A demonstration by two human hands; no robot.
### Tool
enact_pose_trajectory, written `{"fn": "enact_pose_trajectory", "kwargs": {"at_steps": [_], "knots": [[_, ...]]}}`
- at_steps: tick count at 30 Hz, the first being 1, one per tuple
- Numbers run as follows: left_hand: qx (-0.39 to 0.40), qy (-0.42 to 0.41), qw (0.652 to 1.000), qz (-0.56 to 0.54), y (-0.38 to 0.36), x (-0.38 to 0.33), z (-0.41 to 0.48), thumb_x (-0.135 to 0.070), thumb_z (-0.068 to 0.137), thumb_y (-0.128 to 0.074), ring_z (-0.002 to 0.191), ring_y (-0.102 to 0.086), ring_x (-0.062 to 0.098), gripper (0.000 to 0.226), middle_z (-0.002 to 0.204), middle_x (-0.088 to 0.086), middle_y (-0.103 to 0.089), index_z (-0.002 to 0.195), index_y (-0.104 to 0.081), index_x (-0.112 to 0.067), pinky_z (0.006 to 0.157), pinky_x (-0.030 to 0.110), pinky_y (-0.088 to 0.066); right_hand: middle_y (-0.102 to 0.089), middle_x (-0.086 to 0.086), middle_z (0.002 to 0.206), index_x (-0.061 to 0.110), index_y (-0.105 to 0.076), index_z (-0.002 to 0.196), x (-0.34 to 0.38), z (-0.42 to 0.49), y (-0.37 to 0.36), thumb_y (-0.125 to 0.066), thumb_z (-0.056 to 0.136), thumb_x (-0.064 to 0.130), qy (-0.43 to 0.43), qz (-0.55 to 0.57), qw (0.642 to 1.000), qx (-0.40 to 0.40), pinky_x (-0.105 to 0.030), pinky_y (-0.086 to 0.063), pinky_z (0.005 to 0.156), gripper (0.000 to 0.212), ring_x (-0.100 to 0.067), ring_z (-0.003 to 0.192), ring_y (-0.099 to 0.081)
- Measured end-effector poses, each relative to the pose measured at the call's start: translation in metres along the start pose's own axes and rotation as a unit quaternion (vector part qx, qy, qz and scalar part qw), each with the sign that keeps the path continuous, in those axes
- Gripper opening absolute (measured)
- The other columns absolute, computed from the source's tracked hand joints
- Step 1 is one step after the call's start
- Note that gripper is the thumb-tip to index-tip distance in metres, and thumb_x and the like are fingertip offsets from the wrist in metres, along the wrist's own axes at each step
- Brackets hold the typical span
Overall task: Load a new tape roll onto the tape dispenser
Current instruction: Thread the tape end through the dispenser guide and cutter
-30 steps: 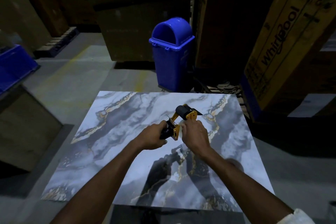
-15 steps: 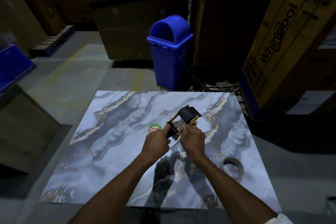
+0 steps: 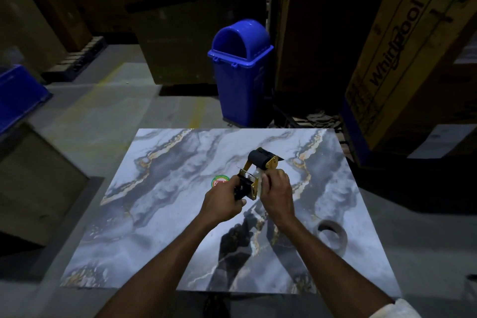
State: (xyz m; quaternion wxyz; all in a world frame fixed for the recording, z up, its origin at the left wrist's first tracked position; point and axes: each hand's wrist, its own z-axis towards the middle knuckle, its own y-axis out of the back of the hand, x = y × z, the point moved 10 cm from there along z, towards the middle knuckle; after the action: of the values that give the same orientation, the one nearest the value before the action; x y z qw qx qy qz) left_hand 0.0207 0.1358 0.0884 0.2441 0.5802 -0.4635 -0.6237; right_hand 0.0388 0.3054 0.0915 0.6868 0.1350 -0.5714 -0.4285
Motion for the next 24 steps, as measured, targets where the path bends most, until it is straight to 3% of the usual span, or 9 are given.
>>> {"fn": "enact_pose_trajectory", "kwargs": {"at_steps": [5, 8, 11, 16, 24], "knots": [[0.016, 0.024, 0.999, -0.021, 0.004, 0.002, 0.002, -0.038, 0.083, -0.074, 0.098, -0.067, 0.027, 0.040, 0.113, 0.000, -0.069, 0.117, -0.055, -0.029, 0.070, 0.030, -0.047, -0.060, -0.013, 0.105, 0.007, -0.061, 0.106, 0.004, -0.008, 0.001, -0.046, 0.104, 0.012, 0.026, 0.031, 0.999, 0.007, -0.041, -0.047, 0.079, 0.016, -0.028, 0.097, -0.054], [0.032, 0.035, 0.998, -0.047, 0.007, 0.001, 0.001, -0.036, 0.084, -0.075, 0.088, -0.071, 0.033, 0.037, 0.109, 0.005, -0.070, 0.113, -0.056, -0.022, 0.074, 0.043, -0.060, -0.056, -0.015, 0.112, 0.007, -0.059, 0.117, 0.006, -0.012, -0.003, -0.048, 0.104, 0.013, 0.057, 0.019, 0.998, 0.026, -0.042, -0.048, 0.083, 0.018, -0.031, 0.101, -0.052], [0.038, 0.027, 0.997, -0.068, 0.013, -0.002, 0.001, -0.032, 0.084, -0.077, 0.084, -0.071, 0.036, 0.035, 0.107, 0.009, -0.070, 0.109, -0.056, -0.019, 0.075, 0.052, -0.061, -0.053, -0.013, 0.117, 0.009, -0.056, 0.125, 0.004, -0.010, -0.004, -0.056, 0.099, 0.020, 0.061, 0.013, 0.997, 0.043, -0.038, -0.048, 0.084, 0.028, -0.028, 0.105, -0.049], [0.030, 0.016, 0.997, -0.063, 0.022, -0.007, 0.000, -0.033, 0.084, -0.078, 0.081, -0.072, 0.036, 0.038, 0.104, 0.010, -0.072, 0.113, -0.056, -0.019, 0.072, 0.052, -0.061, -0.056, -0.012, 0.108, 0.007, -0.062, 0.121, 0.001, 0.005, 0.003, -0.071, 0.089, 0.021, 0.038, -0.001, 0.999, 0.028, -0.035, -0.046, 0.076, 0.035, -0.029, 0.101, -0.052], [0.018, 0.021, 0.998, -0.052, 0.025, -0.008, -0.001, -0.036, 0.084, -0.077, 0.081, -0.072, 0.034, 0.040, 0.104, 0.010, -0.073, 0.115, -0.055, -0.022, 0.074, 0.049, -0.062, -0.057, -0.007, 0.105, 0.019, -0.070, 0.114, 0.007, 0.016, 0.006, -0.064, 0.091, 0.027, 0.020, -0.006, 0.999, 0.033, -0.032, -0.049, 0.071, 0.025, -0.025, 0.099, -0.054]]}}
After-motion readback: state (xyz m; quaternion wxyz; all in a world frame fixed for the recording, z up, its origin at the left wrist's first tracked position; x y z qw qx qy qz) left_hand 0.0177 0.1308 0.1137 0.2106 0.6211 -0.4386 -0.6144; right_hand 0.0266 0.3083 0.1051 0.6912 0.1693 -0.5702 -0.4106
